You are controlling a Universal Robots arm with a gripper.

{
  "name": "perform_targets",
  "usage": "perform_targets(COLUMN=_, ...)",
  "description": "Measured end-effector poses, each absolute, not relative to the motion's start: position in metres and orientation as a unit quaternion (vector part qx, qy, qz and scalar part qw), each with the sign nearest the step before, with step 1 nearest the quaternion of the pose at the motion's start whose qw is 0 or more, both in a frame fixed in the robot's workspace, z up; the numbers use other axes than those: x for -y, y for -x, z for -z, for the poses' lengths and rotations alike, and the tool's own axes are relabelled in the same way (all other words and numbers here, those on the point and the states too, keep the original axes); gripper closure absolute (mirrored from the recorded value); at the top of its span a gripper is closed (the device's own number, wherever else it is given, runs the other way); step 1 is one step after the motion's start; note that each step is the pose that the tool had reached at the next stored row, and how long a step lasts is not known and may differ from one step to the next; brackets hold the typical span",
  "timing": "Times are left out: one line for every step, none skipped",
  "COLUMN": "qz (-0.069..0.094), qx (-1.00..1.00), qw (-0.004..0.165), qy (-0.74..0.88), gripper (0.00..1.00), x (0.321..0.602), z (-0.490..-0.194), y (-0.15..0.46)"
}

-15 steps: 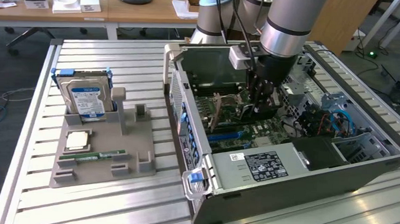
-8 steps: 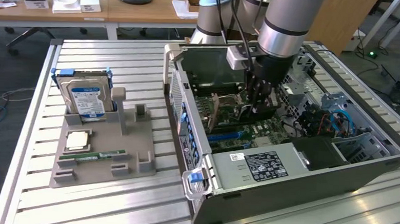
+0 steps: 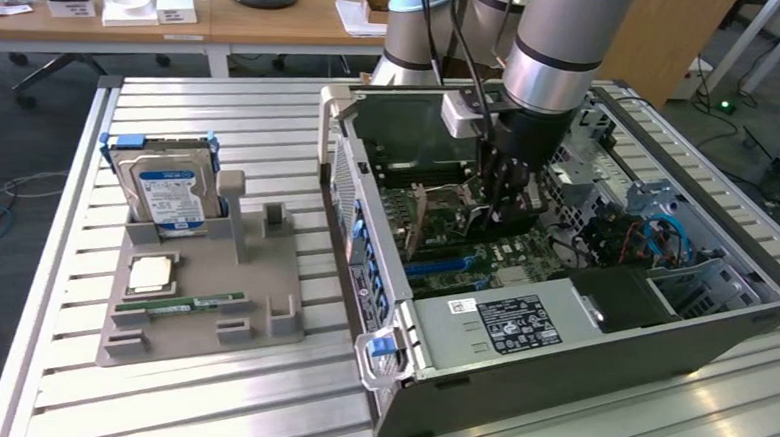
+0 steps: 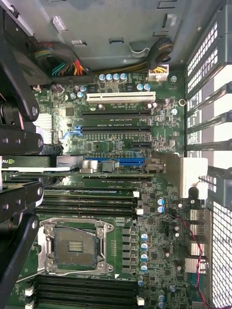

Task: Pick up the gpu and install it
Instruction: 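Insert the gpu into the slot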

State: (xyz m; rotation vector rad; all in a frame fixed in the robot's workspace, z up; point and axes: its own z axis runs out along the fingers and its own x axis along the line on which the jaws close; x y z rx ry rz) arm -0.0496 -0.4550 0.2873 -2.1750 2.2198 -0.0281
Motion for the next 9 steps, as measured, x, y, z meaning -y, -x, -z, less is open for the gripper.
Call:
perform_targets(qz=0.009, qx=-0.714, qw=0.017, qy=0.700, gripper=0.74, x=0.4550, z=-0.2872, y=0.0498)
perform_targets(qz=0.009, qx=-0.714, qw=0.017, qy=0.700, gripper=0.74, x=0.4550, z=-0.2873, y=0.0503)
perform_targets(qz=0.009, qx=-0.714, qw=0.017, qy=0.700, gripper=0.74, x=0.4551, z=-0.2873, y=0.0508)
perform_targets(qz=0.009, qx=-0.714, qw=0.017, qy=0.700, gripper=0.74, x=0.4553, z=-0.2873, y=0.0514)
perform_targets(qz=0.009, qx=-0.714, qw=0.017, qy=0.700, gripper=0.74, x=0.4554, z=-0.2873, y=0.0520)
perform_targets(qz=0.009, qx=-0.714, qw=0.017, qy=0.700, gripper=0.74, x=0.4556, z=-0.2873, y=0.0526)
perform_targets(qz=0.009, qx=-0.714, qw=0.017, qy=0.700, gripper=0.74, x=0.4556, z=-0.2873, y=0.0531)
perform_targets(qz=0.009, qx=-0.714, qw=0.017, qy=0.700, gripper=0.74, x=0.4556, z=-0.2873, y=0.0533)
perform_targets(qz=0.009, qx=-0.714, qw=0.017, qy=0.700, gripper=0.74, x=0.4556, z=-0.2873, y=0.0533)
